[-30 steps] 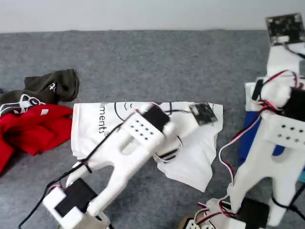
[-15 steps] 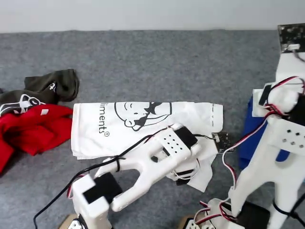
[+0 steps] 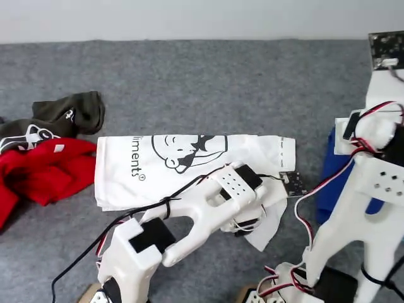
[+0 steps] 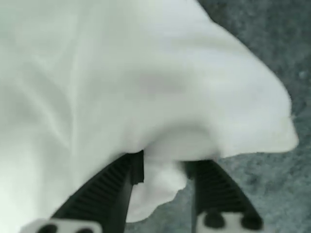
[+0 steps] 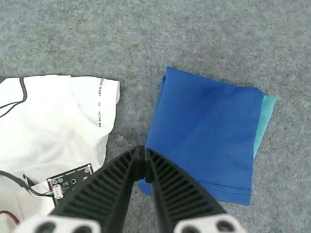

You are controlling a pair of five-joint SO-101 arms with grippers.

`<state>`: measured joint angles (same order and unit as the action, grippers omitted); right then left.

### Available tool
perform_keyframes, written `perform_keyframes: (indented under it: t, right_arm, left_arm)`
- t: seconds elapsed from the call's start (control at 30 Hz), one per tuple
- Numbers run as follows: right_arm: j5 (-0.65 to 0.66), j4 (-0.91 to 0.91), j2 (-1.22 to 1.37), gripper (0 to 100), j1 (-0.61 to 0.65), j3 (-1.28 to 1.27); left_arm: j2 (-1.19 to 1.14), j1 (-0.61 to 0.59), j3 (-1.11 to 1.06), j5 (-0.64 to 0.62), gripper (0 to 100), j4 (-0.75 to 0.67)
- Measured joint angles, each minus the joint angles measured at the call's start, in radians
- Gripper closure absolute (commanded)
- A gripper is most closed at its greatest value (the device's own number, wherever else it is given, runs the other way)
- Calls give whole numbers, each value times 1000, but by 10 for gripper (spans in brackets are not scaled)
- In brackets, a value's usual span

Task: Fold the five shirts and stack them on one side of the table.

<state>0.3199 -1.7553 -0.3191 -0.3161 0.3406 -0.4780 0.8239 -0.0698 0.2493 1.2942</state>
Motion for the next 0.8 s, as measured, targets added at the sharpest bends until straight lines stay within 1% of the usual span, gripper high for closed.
perform_keyframes:
  t: [0.07,0.3,0.5,0.63,0.8]
  right_arm:
    - [0,0,0,987,0,0]
    - [0,0,0,987,0,0]
    - [0,0,0,987,0,0]
    - [0,0,0,987,0,0]
    - [0,0,0,987,0,0]
  left_arm:
    - [-15,2,25,-2,985,17]
    - [-25,-3,92,35,986,78]
    - [72,-5,106,40,986,110]
    - [95,-14,107,40,986,103]
    - [95,-72,115,40,986,35]
